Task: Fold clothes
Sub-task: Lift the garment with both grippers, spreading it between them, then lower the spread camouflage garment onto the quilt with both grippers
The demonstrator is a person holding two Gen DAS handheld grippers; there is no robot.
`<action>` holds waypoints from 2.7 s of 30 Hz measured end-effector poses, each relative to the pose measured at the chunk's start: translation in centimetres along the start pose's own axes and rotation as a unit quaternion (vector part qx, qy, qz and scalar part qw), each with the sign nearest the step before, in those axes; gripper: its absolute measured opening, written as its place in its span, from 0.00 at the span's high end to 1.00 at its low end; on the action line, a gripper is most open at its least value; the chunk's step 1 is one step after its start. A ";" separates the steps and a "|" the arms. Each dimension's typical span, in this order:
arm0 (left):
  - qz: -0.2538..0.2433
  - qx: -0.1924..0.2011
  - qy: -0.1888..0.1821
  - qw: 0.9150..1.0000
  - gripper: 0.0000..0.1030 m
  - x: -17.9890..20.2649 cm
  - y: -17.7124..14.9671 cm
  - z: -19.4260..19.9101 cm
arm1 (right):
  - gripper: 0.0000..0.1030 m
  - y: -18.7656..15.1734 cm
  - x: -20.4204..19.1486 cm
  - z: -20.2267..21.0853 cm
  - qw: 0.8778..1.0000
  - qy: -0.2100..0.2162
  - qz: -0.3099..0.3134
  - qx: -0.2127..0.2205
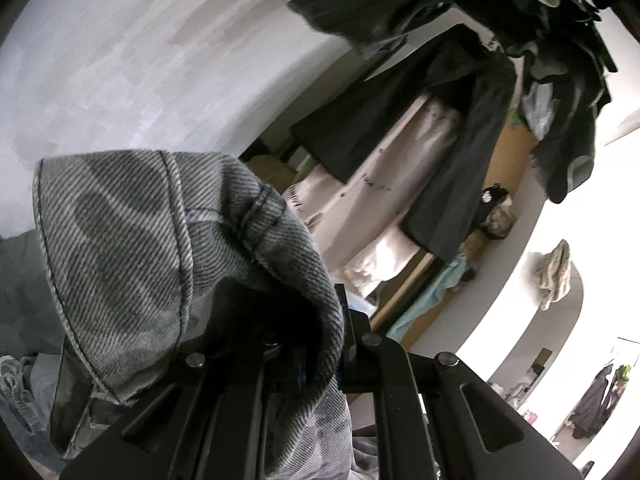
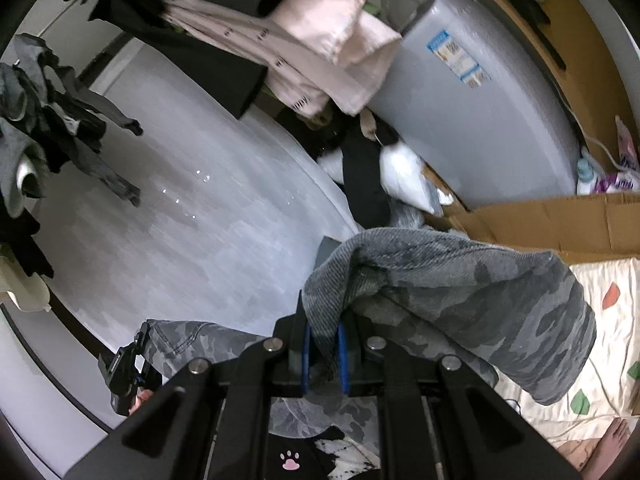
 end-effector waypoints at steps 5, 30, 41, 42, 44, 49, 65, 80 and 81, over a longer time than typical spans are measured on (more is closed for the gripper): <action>-0.004 0.001 -0.026 1.000 0.92 3.1 1.0 0.9 | 0.91 1.7 -2.4 2.4 1.000 0.005 0.011 0.015; 0.119 -0.095 0.111 0.982 0.92 -11.1 -10.8 7.8 | 0.91 -10.8 4.8 5.5 0.979 -0.125 -0.044 -0.152; 0.142 -0.116 0.149 0.972 0.92 -17.5 -14.8 8.5 | 0.91 -15.0 8.6 3.7 0.960 -0.183 -0.074 -0.197; 0.142 -0.117 0.154 0.971 0.92 -18.2 -15.1 8.2 | 0.91 -15.2 9.4 3.2 0.958 -0.190 -0.078 -0.200; 0.146 -0.120 0.164 0.968 0.92 -19.7 -15.7 7.7 | 0.91 -15.8 10.7 2.2 0.954 -0.201 -0.084 -0.206; 0.154 -0.128 0.191 0.961 0.92 -23.6 -17.5 6.2 | 0.91 -17.9 14.7 -0.9 0.941 -0.226 -0.101 -0.231; 0.167 -0.129 0.276 0.938 0.92 -36.3 -23.7 3.5 | 0.90 -23.8 26.7 -14.3 0.910 -0.252 -0.099 -0.315; 0.159 -0.159 0.287 0.931 0.92 -41.5 -28.6 -2.2 | 0.63 -25.2 34.1 -17.9 0.892 -0.285 -0.064 -0.345; 0.159 -0.162 0.288 0.931 0.92 -41.7 -28.8 -2.5 | 0.60 -25.3 34.5 -17.3 0.893 -0.287 -0.069 -0.339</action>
Point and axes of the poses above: each gripper's, at about its wrist camera, not at the fingertips, and z roughly against the way its jaws point, x to its right, y to its top, the point moved 7 cm from there along -z, roughly the way its jaws point, and after that the axes turned 13 degrees about x, right-handed, at the moved point
